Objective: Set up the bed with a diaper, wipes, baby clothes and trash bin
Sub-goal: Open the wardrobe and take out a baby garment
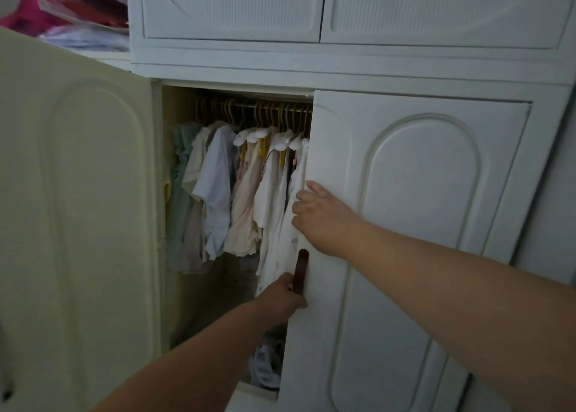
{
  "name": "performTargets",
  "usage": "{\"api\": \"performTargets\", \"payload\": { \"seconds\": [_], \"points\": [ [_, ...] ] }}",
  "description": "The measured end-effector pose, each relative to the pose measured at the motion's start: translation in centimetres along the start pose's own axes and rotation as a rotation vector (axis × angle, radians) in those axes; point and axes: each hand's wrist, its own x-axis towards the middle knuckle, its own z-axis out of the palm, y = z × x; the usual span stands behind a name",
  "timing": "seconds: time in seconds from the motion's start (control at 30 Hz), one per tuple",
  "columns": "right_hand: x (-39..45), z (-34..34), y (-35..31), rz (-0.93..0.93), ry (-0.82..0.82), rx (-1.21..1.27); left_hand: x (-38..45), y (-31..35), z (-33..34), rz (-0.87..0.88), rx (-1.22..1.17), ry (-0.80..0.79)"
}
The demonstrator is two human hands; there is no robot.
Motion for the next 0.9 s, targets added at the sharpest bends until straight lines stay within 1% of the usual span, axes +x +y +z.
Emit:
{"api": "performTargets", "payload": {
  "seconds": [0.23, 0.37, 0.57, 0.67, 0.73, 0.8, 0.9],
  "points": [
    [-1.2, -2.6, -1.6, 0.031, -0.06, 0.006, -3.3, -0.9, 0.0, 0.006, 0.117, -0.063],
    [-2.7, -5.6, -3.0, 0.051, -0.084, -0.006, -6.1, -1.0, -0.2, 0.043, 0.195, -0.094],
    [-5.0, -9.9, -4.6, 0.094, -0.074, -0.004, -9.8, -0.9, 0.7, 0.079, 0.251, -0.163],
    [-6.3, -12.1, -5.3, 0.105, -0.048, -0.051, -12.0, -0.6, 1.3, 0.112, 0.294, -0.179],
    [-7.1, -13.5, -5.6, 0.106, -0.05, -0.098, -13.5, -0.5, 1.9, 0.141, 0.293, -0.227],
    [-7.8, -15.1, -6.0, 0.133, -0.106, -0.143, -15.0, -0.2, 2.4, 0.177, 0.307, -0.271],
    [-8.3, -17.5, -6.8, 0.174, -0.289, -0.208, -16.7, 0.5, 3.3, 0.229, 0.315, -0.314]
  ]
}}
